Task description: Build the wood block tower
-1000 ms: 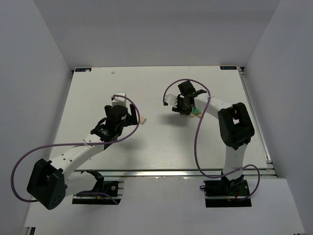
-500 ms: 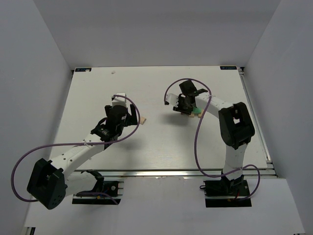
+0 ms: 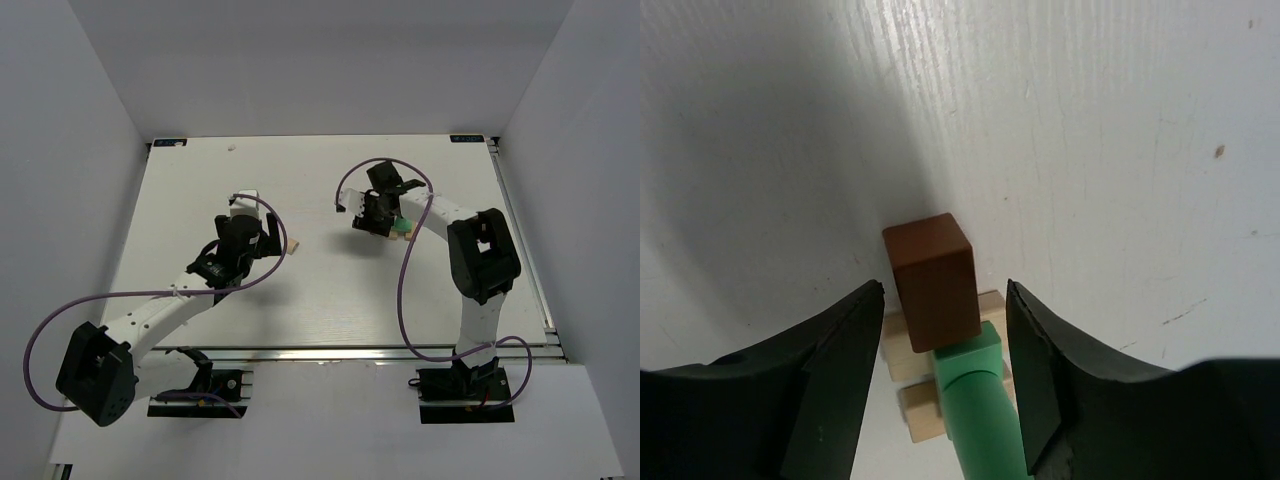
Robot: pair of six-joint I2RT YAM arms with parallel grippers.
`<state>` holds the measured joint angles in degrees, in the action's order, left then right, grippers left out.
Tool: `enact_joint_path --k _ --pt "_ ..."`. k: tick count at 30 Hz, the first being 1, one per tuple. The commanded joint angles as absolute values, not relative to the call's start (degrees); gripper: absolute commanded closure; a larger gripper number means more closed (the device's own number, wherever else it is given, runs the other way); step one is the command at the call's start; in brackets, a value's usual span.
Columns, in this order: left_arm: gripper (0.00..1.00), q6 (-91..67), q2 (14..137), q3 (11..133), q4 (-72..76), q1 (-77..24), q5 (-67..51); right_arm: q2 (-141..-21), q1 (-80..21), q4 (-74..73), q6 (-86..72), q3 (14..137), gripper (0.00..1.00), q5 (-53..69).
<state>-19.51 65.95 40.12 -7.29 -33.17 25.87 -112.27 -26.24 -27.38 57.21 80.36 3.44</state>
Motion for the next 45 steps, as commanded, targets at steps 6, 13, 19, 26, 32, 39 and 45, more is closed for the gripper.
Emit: enact_joint_path --k 6,13,19,26,32,39,45 --pt "0.02 -19.2 64.7 41.5 -6.9 -33.1 24.7 -109.9 -25.9 -27.4 56.7 84.3 0.4 7.5" --pt "0.02 -19.9 62.6 41.4 -7.5 -33.1 24.9 -107.1 -26.6 -28.5 53.2 86.8 0.34 12.6" --pt "0.02 -22.8 58.7 41.6 -9.7 -33.1 27.7 -104.5 -31.4 -25.7 47.0 86.2 0.11 18.5" --pt "0.02 -29.9 55.4 41.4 -15.7 -33.1 31.1 -109.1 -38.9 -22.1 48.1 88.1 0.11 15.8" --pt "0.02 -31.9 54.1 39.3 -13.5 -33.1 24.8 -116.6 -41.3 -32.3 61.8 98.8 0.11 16.2" --pt "0.02 -33.1 51.6 37.4 -15.4 -33.1 27.2 -123.5 -43.5 -35.9 72.2 103.7 0.11 13.2" --pt "0.02 -33.2 50.7 35.9 -14.6 -33.1 27.3 -129.8 -44.3 -41.4 76.3 111.9 0.11 16.8"
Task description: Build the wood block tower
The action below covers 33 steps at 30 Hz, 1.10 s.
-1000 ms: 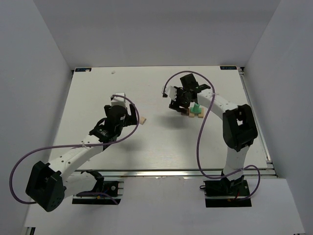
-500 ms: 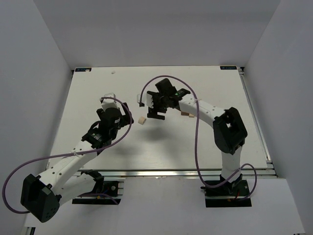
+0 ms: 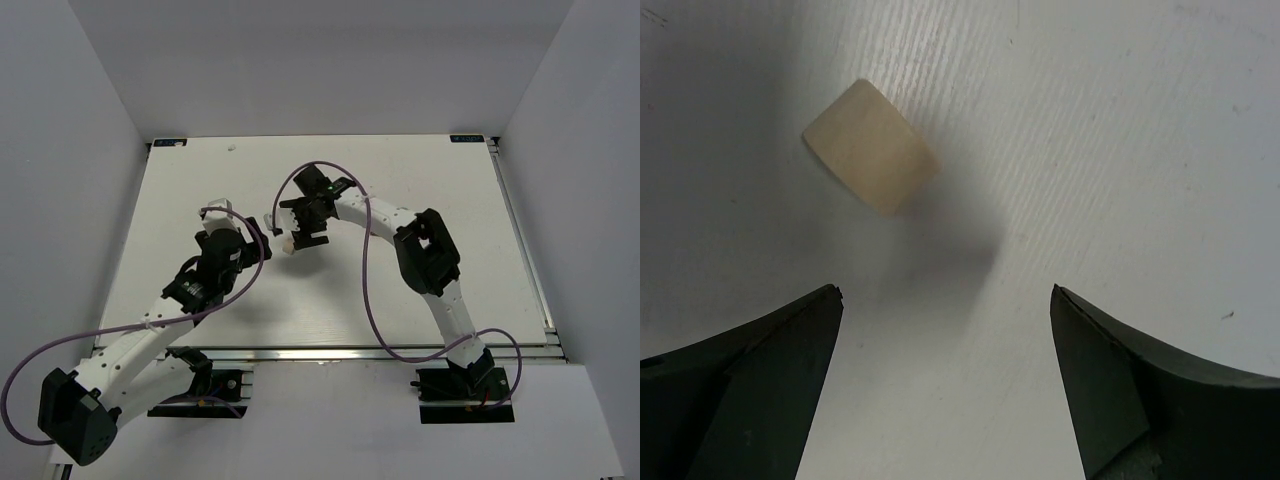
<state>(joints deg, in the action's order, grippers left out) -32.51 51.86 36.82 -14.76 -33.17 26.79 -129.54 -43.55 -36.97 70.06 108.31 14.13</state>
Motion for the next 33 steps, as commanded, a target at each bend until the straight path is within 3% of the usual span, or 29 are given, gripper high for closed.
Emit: enact_joint_path --k 1,9,21,33 --pt "0.02 -33.2 50.7 35.8 -14.6 -33.1 27.4 -130.0 -44.5 -40.0 76.4 111.7 0.11 17.1" --pt "0.02 -32.4 50.7 34.8 -13.5 -33.1 25.9 -137.3 -45.2 -47.8 79.5 121.4 0.11 20.4" --pt "0.02 -31.8 51.0 35.2 -14.1 -33.1 26.7 -141.2 -46.0 -49.6 81.7 125.8 0.11 26.2" --pt "0.02 -31.3 52.6 35.5 -14.4 -33.1 28.1 -143.2 -46.1 -52.8 82.6 126.7 0.2 26.4"
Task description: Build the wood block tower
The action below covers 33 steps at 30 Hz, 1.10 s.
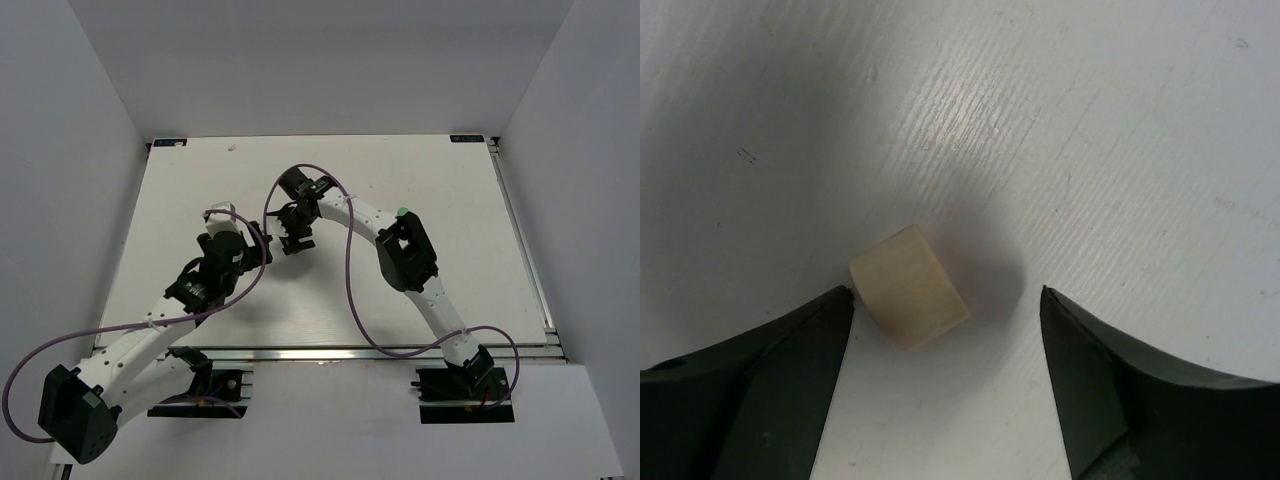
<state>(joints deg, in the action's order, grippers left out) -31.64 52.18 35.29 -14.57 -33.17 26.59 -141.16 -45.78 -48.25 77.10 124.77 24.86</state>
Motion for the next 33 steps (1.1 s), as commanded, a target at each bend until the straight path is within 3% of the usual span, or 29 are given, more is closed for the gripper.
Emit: enact_joint_path --k 1,3,12,17,20,24,30,33 --pt "0.02 -31.3 53.3 35.7 -14.5 -33.1 28.1 -143.3 -46.1 -52.8 82.5 126.7 0.26 26.5" --pt "0.02 -31.2 53.8 35.8 -14.5 -33.1 28.2 -143.6 -46.1 -52.6 82.1 126.6 0.38 26.5" --pt "0.02 -30.8 54.8 35.8 -13.7 -33.1 27.5 -142.4 -46.2 -53.6 82.4 124.7 0.4 26.3" --pt "0.02 -30.8 55.4 35.8 -13.4 -33.1 27.0 -141.1 -46.2 -52.9 81.6 123.0 0.66 26.3" --pt "0.02 -30.8 55.5 35.7 -13.4 -33.1 26.9 -139.8 -46.2 -51.8 80.6 121.6 0.67 26.6" --pt "0.02 -30.8 55.4 35.8 -13.8 -33.1 27.0 -137.6 -46.1 -49.7 78.1 119.8 0.81 28.0" --pt "0.02 -30.8 54.8 36.0 -13.9 -33.1 26.5 -128.9 -44.7 -46.9 75.2 113.6 0.84 28.3" --pt "0.02 -31.0 54.8 36.3 -14.0 -33.1 26.1 -123.4 -42.2 -44.4 66.6 111.9 0.84 26.8"
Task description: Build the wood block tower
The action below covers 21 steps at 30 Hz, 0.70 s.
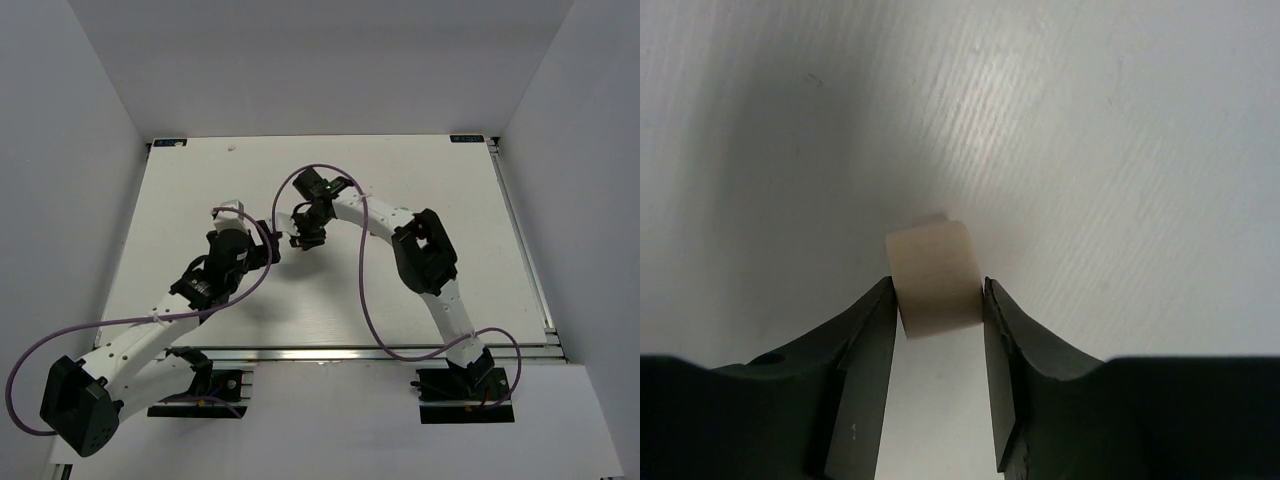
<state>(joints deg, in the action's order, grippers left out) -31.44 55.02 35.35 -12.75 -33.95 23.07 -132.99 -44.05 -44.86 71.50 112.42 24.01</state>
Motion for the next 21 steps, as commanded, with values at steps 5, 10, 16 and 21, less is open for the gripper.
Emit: enact_joint_path --k 5,10,16,21 --pt "0.02 -30.7 57.2 37.3 -12.5 -33.1 25.6 -112.7 -37.4 -46.3 64.4 104.2 0.81 23.8" --pt "0.02 -30.2 60.8 39.0 -11.3 -33.1 24.1 -105.9 -27.3 -45.9 62.4 99.4 0.82 24.2" --pt "0.02 -29.6 63.6 40.3 -10.5 -33.1 23.0 -102.1 -18.2 -48.3 63.8 96.2 0.82 23.6" --pt "0.02 -28.6 63.8 41.0 -10.7 -33.1 23.6 -100.6 -13.5 -49.9 67.6 94.0 0.81 22.7"
